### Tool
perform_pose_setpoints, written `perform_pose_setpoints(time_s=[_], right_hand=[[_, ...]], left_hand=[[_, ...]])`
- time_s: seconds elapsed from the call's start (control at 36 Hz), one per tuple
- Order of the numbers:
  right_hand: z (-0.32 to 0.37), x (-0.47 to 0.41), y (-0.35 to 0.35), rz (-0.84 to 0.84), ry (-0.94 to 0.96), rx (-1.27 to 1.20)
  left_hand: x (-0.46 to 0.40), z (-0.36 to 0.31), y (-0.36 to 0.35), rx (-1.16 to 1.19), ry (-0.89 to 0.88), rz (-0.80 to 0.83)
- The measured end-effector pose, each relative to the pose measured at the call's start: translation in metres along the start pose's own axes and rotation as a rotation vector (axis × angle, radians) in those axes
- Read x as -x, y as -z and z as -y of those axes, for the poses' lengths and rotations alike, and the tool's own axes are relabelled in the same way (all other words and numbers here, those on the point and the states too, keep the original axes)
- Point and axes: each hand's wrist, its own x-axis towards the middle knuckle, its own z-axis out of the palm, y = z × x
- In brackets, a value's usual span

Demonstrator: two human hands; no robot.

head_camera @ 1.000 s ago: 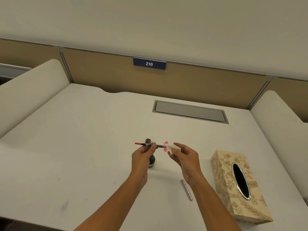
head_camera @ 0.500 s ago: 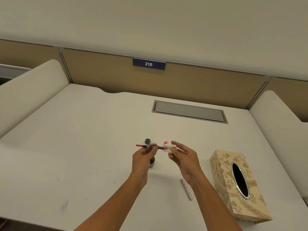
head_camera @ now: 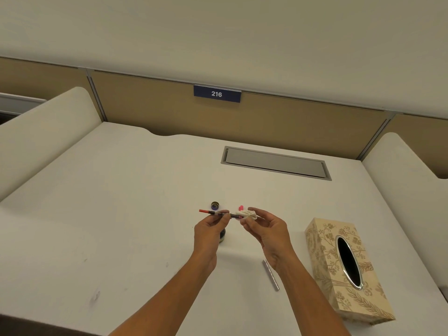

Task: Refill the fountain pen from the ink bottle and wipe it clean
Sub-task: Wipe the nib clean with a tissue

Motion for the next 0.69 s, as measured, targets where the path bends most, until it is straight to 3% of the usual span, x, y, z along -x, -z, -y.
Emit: perform_pose_setpoints(time_s=[0.17, 0.69], right_hand=[[-0.0011, 0.0024, -0.0030, -0.096, 0.137, 0.252], [-0.0066, -0.0027, -0.0092, -0.221, 0.181, 0.132]], left_hand=[[0.0015, 0.0011, -0.0031, 0.008, -0.004, -0.009], [0.0076, -0.0005, -0.0092, 0.017, -0.051, 0.012]])
